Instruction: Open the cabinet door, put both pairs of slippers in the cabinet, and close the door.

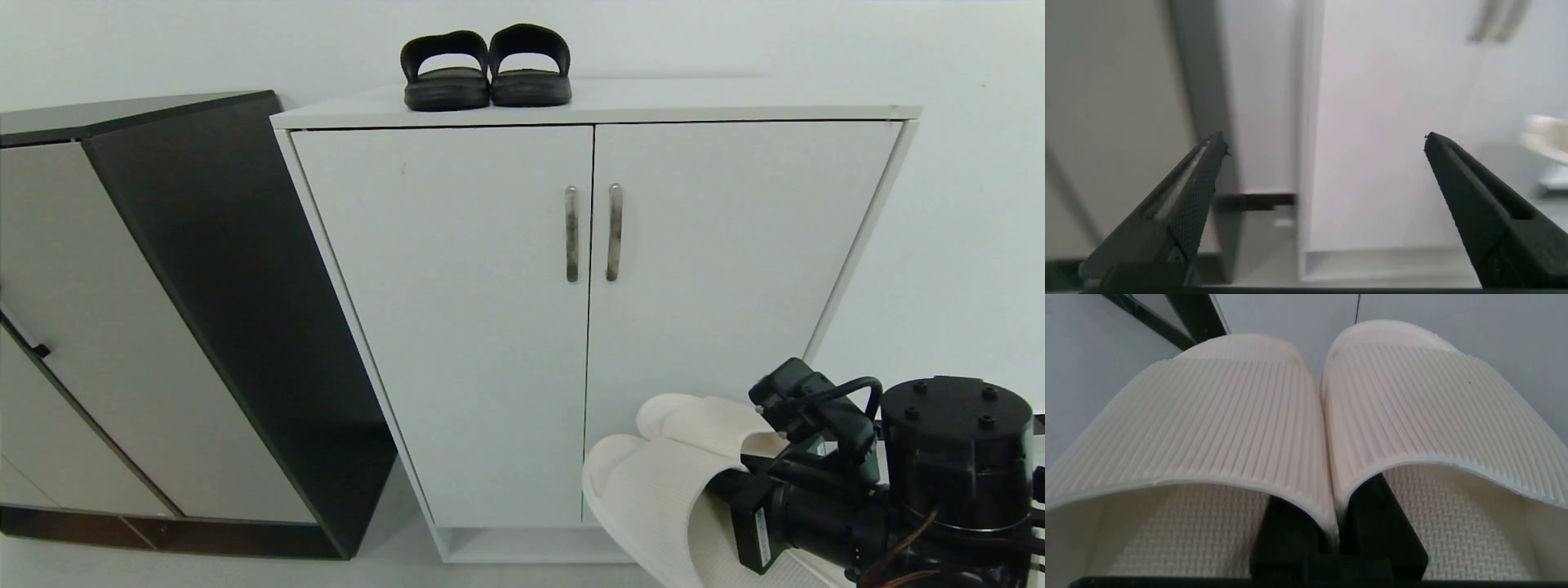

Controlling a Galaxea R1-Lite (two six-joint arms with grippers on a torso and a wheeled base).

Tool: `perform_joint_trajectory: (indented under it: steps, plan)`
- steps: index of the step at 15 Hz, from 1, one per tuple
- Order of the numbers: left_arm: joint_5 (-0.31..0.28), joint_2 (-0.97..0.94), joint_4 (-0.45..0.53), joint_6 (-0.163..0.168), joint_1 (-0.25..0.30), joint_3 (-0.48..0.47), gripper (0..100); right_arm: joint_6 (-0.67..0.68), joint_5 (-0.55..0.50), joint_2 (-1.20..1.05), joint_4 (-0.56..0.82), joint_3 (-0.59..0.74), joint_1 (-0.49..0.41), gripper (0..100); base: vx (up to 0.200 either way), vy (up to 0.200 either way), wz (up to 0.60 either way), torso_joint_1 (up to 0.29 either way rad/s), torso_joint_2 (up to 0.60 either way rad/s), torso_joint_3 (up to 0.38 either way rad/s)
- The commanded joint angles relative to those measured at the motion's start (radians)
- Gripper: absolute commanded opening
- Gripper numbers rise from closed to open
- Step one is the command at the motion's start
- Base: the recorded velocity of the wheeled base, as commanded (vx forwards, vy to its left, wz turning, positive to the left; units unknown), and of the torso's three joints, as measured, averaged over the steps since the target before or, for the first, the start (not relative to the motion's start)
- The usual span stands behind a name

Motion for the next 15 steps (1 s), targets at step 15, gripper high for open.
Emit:
perform_joint_trajectory:
  steps: [15]
  plan:
    - [-0.107,1.224,-0.513,-0.138,-0.665,-0.607,100,-0.002,0.0,-0.002,-0.028,-0.001,0.011,0,0.0,0.0,0.0,0.0,0.0,0.0]
